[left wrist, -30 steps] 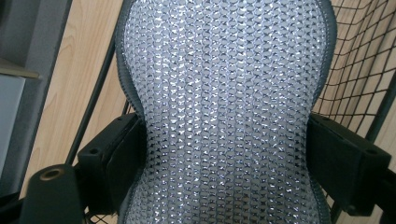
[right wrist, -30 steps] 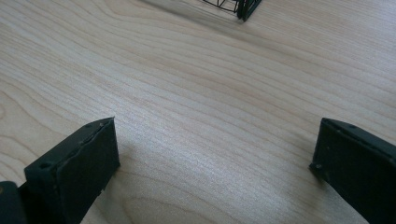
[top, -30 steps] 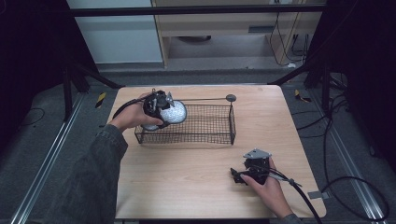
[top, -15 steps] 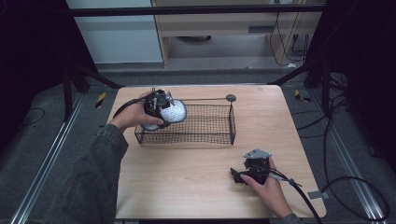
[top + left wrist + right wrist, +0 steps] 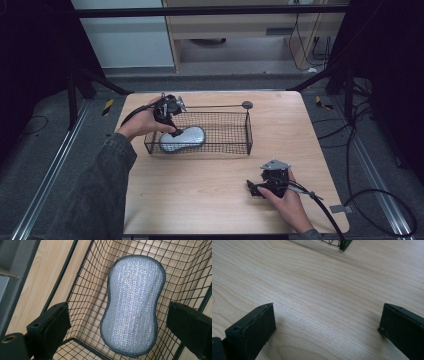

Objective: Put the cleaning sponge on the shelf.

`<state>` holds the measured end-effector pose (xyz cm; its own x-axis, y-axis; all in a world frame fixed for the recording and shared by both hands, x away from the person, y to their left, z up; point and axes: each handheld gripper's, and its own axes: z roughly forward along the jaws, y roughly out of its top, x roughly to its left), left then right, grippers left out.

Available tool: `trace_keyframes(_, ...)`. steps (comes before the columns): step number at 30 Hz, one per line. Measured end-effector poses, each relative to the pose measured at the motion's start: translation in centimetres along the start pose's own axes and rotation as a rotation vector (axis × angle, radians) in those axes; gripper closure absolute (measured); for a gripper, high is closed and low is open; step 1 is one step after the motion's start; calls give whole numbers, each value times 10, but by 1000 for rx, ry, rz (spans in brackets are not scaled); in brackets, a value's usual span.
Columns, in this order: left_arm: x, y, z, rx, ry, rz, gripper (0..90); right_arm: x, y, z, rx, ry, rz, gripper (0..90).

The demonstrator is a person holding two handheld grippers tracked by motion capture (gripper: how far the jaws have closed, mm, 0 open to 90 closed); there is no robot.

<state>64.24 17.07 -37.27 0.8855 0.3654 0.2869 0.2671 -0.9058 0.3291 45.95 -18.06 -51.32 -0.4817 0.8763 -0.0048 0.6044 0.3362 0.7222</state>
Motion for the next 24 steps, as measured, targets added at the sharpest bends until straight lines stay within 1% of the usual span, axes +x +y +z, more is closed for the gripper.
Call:
trace_keyframes(5,0,1,-5,-26,4,1,56,0,0,0,1,0,2,6)
trace_keyframes(15,-7,2,-15,-56,10,-9,60,0,0,0,1,0,1,6)
trace_keyframes(17,-8,2,-17,-64,12,-13,61,0,0,0,2,-1,0,6)
trace_keyframes(18,-9,2,-17,-70,11,-23,61,0,0,0,1,0,2,6)
trace_keyframes(21,-12,1,-19,-76,10,-25,58,0,0,0,1,0,1,6)
trace_keyframes(24,-15,-1,-21,-83,16,-42,59,0,0,0,2,-1,0,6)
